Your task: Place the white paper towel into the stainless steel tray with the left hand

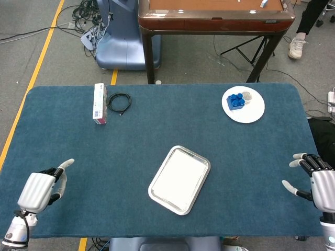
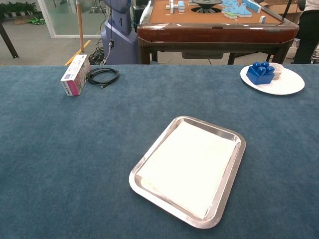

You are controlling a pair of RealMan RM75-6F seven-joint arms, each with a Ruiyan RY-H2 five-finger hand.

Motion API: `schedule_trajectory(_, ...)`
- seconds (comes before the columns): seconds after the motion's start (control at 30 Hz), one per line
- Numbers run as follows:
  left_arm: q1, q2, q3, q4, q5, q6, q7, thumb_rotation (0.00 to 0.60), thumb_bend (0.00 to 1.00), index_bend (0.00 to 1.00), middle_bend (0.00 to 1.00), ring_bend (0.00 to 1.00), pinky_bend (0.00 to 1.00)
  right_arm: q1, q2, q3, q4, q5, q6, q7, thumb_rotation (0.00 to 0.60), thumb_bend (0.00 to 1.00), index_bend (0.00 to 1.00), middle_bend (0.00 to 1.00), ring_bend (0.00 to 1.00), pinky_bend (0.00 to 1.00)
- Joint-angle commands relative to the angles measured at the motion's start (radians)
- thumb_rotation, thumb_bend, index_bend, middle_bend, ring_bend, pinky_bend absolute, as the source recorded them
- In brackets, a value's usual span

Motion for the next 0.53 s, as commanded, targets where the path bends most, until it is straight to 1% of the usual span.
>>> schedule_trajectory(0.03,0.055,0.008,-0.006,0.053,0.027,0.057,-0.092,0.600,0.62,0.18,0.51,0.45,0.53,0.007,-0.008,-0.008,0.002,-0.001,-0.018,-0.027,0.600,0.12,0.45,0.35,0.27,0.43)
schedule_trajectory(0.17,0.105,0.011,-0.024,0.095,0.047,0.118,-0.194,0.600,0.61,0.15,0.50,0.45,0.51,0.016,-0.015,-0.014,0.002,0.005,-0.042,-0.065,0.600,0.12,0.45,0.35,0.27,0.43)
schedule_trajectory(0.27,0.128,0.033,-0.037,0.095,0.060,0.143,-0.203,0.600,0.59,0.16,0.50,0.44,0.51,0.022,-0.021,-0.017,0.005,0.011,-0.056,-0.086,0.600,0.12,0.45,0.35,0.27,0.43)
schedule_trajectory(0.43,0.143,0.052,-0.047,0.085,0.049,0.108,-0.190,0.600,0.57,0.17,0.50,0.44,0.51,0.030,-0.028,-0.014,0.009,0.028,-0.074,-0.102,0.600,0.13,0.45,0.35,0.27,0.43)
schedule_trajectory(0.53,0.151,0.054,-0.061,0.078,0.037,0.087,-0.177,0.600,0.57,0.17,0.50,0.44,0.51,0.041,-0.032,-0.016,0.015,0.048,-0.105,-0.112,0.600,0.19,0.45,0.35,0.27,0.43)
